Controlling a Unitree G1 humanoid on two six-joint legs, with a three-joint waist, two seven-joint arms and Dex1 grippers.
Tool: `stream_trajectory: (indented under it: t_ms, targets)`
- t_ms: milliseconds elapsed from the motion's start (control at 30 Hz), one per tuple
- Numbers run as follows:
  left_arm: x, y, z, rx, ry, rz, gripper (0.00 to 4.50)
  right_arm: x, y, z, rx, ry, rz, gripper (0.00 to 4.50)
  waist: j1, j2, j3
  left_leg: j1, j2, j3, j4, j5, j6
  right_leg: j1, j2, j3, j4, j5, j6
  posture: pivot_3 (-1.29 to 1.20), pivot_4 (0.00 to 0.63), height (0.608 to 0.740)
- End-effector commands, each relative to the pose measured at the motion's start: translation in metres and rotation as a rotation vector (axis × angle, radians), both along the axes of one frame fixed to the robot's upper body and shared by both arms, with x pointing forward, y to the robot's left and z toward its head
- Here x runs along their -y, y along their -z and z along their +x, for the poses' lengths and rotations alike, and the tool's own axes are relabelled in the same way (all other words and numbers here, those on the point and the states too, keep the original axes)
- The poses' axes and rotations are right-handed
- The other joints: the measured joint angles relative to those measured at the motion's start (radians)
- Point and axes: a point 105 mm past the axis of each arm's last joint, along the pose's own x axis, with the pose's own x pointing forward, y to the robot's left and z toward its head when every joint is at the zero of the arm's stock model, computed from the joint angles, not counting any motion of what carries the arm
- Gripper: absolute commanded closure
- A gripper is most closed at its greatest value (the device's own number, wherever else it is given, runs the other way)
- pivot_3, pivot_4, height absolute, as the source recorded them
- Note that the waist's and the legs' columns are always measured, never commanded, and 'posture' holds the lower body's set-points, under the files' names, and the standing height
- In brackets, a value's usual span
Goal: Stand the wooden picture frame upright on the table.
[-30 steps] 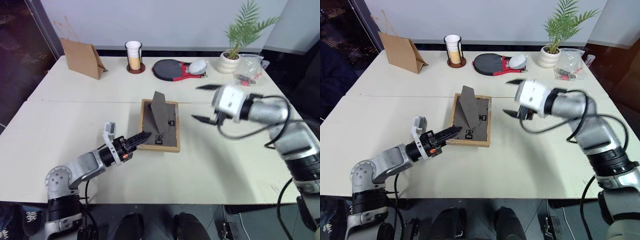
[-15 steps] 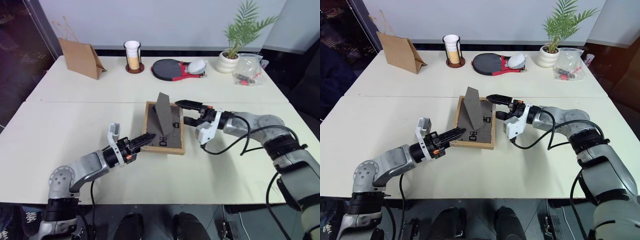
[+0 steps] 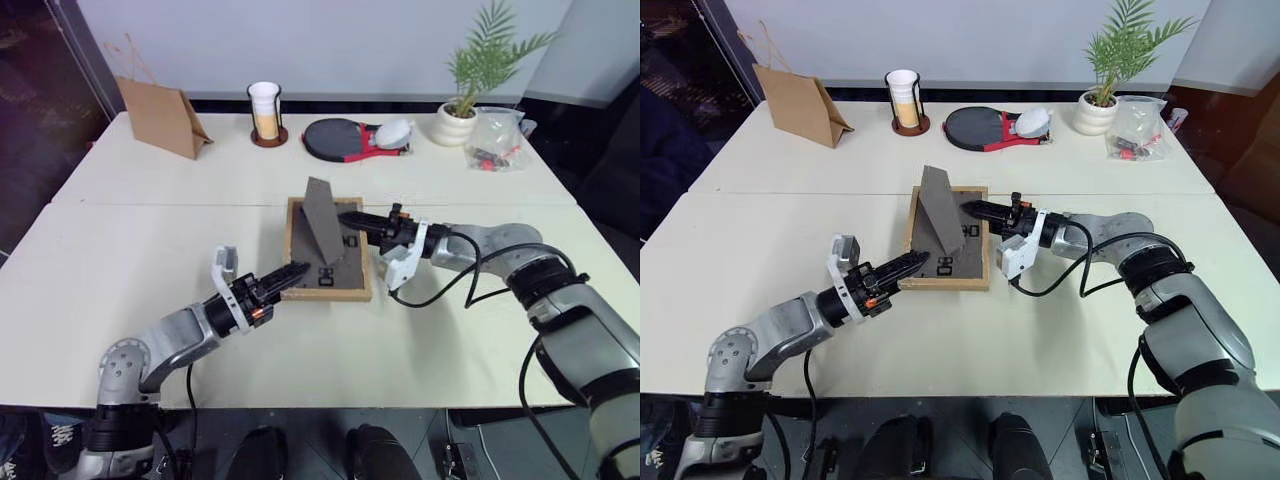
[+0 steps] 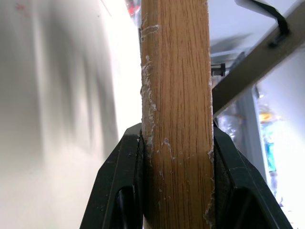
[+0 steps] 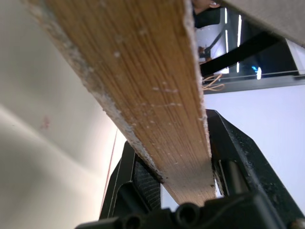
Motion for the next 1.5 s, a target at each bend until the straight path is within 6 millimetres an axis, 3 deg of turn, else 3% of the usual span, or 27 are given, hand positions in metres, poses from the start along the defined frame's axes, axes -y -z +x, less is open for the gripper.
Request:
stream_trajectory:
  t_ms: [33, 133, 367, 500, 633, 700, 867, 1033, 1233, 1500]
  targets:
    - [0.007, -0.009, -0.007, 0.048, 0.042, 0.016, 3.45, -0.009, -0.012, -0.002, 0.037, -0.042, -0.006, 3.43, 0.000, 0.000, 0.000, 0.000, 0.000, 0.000, 0.000, 0.000, 0.000, 0.000, 0.000, 0.000, 0.000, 0.000, 0.000, 0.00, 0.150, 0.740]
    - [0.005, -0.007, -0.009, 0.047, 0.043, 0.028, 3.45, -0.006, -0.016, -0.003, 0.024, -0.040, 0.010, 3.43, 0.000, 0.000, 0.000, 0.000, 0.000, 0.000, 0.000, 0.000, 0.000, 0.000, 0.000, 0.000, 0.000, 0.000, 0.000, 0.00, 0.150, 0.740]
    - [-0.025, -0.008, -0.018, 0.128, 0.067, 0.162, 0.05, -0.003, -0.032, -0.007, -0.055, -0.044, 0.082, 3.43, -0.004, 0.000, 0.000, 0.000, 0.001, -0.001, 0.000, -0.001, 0.001, 0.000, 0.000, 0.000, 0.000, 0.000, 0.000, 0.00, 0.150, 0.740]
    - [-0.055, -0.016, -0.019, 0.272, 0.085, 0.324, 0.02, -0.004, -0.030, -0.008, -0.215, -0.040, 0.095, 3.43, -0.006, 0.000, 0.000, 0.000, 0.001, -0.001, 0.000, -0.002, 0.004, 0.000, 0.001, -0.001, 0.001, 0.000, 0.000, 0.00, 0.150, 0.740]
    - [-0.081, -0.033, -0.013, 0.456, 0.086, 0.446, 0.02, -0.004, -0.023, -0.007, -0.525, 0.002, 0.158, 3.43, -0.005, 0.000, 0.001, 0.001, 0.001, -0.001, -0.001, -0.003, 0.006, 0.002, 0.001, -0.002, 0.000, 0.000, 0.000, 0.00, 0.150, 0.740]
    - [-0.091, -0.040, -0.004, 0.548, 0.076, 0.532, 0.02, -0.006, -0.023, -0.008, -0.827, 0.029, 0.226, 3.43, -0.001, 0.000, 0.001, 0.001, 0.001, -0.001, 0.000, -0.003, 0.006, 0.002, 0.000, -0.003, 0.000, 0.000, 0.000, 0.00, 0.150, 0.740]
    - [-0.097, -0.043, 0.011, 0.740, 0.124, 0.718, 0.02, -0.012, -0.029, -0.028, -1.452, -0.034, 0.270, 3.43, 0.002, 0.003, 0.002, 0.000, 0.002, -0.004, -0.001, -0.004, 0.007, 0.002, -0.003, -0.005, 0.000, 0.000, 0.000, 0.00, 0.150, 0.740]
    - [-0.095, -0.049, 0.020, 0.841, 0.133, 0.750, 0.02, -0.001, -0.016, -0.031, -1.869, 0.013, 0.271, 3.43, 0.002, 0.003, 0.002, -0.001, 0.002, -0.003, -0.001, -0.004, 0.008, 0.000, -0.005, -0.005, 0.000, -0.001, -0.002, 0.00, 0.150, 0.740]
    - [-0.085, -0.045, 0.029, 0.940, 0.163, 0.827, 0.02, 0.002, 0.013, -0.021, -2.044, 0.085, 0.273, 3.43, 0.000, 0.003, 0.002, -0.002, 0.001, 0.000, -0.002, -0.005, 0.009, -0.002, -0.004, -0.004, 0.000, 0.000, -0.001, 0.00, 0.150, 0.740]
    - [-0.074, -0.059, 0.037, 1.080, 0.188, 0.867, 0.02, -0.003, 0.047, -0.017, -2.125, 0.166, 0.214, 3.43, -0.002, 0.003, 0.002, -0.003, 0.001, 0.002, -0.001, -0.005, 0.009, -0.004, 0.000, -0.003, 0.001, 0.000, 0.000, 0.00, 0.150, 0.740]
